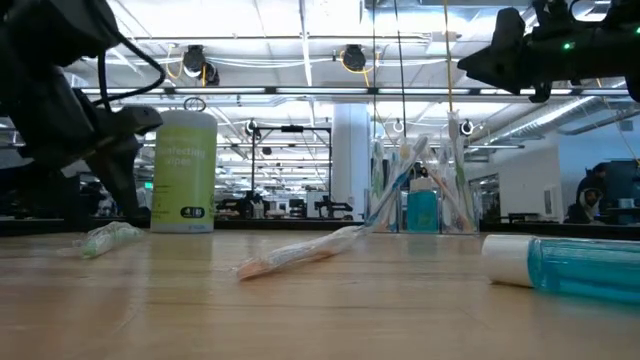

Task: Pick & Place toothbrushing station
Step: Put the green toothbrush into the transparent organizer

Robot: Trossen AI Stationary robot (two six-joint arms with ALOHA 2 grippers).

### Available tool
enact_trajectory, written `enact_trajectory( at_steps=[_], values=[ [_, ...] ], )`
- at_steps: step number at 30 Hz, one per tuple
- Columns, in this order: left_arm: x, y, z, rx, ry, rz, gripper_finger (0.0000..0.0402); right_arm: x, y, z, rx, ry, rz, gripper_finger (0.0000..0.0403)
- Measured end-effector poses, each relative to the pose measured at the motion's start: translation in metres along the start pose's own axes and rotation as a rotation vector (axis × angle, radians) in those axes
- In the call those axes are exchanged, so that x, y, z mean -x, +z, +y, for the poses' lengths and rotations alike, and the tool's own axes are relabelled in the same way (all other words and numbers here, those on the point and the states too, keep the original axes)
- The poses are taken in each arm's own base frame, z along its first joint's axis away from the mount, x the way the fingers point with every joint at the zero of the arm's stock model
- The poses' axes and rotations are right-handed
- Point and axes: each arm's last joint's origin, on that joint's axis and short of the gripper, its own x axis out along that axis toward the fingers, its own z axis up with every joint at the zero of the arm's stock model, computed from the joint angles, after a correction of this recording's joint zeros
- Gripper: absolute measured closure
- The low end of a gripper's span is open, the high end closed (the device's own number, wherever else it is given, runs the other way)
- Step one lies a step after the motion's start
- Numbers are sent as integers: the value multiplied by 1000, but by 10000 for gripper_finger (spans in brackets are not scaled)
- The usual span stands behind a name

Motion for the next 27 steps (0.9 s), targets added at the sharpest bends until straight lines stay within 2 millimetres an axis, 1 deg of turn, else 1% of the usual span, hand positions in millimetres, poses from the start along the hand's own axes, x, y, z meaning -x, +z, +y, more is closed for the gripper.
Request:
enact_trajectory(
  at_steps=[6, 9, 11, 17, 22, 24, 27],
  values=[
    [-7, 4, 11, 40, 28, 0, 168, 0, 1, 0, -10, -1, -7, 261],
    [-8, 4, 11, 40, 33, 2, 183, 0, 1, 0, -9, -1, -7, 261],
    [-8, 4, 12, 36, 35, 1, 208, 0, 1, 0, -9, -1, -6, 261],
    [-9, 4, 14, 14, 45, -4, 305, 0, 1, 0, -9, -1, -6, 261],
    [-9, 5, 13, 6, 31, -47, 371, 0, 1, 0, -8, -1, -6, 261],
    [-9, 6, 11, -9, 7, -74, 392, 0, 1, 0, -8, -1, -6, 261],
    [-9, 7, -1, -71, -103, -122, 393, 0, 1, 0, -16, -1, -6, 261]
  ],
)
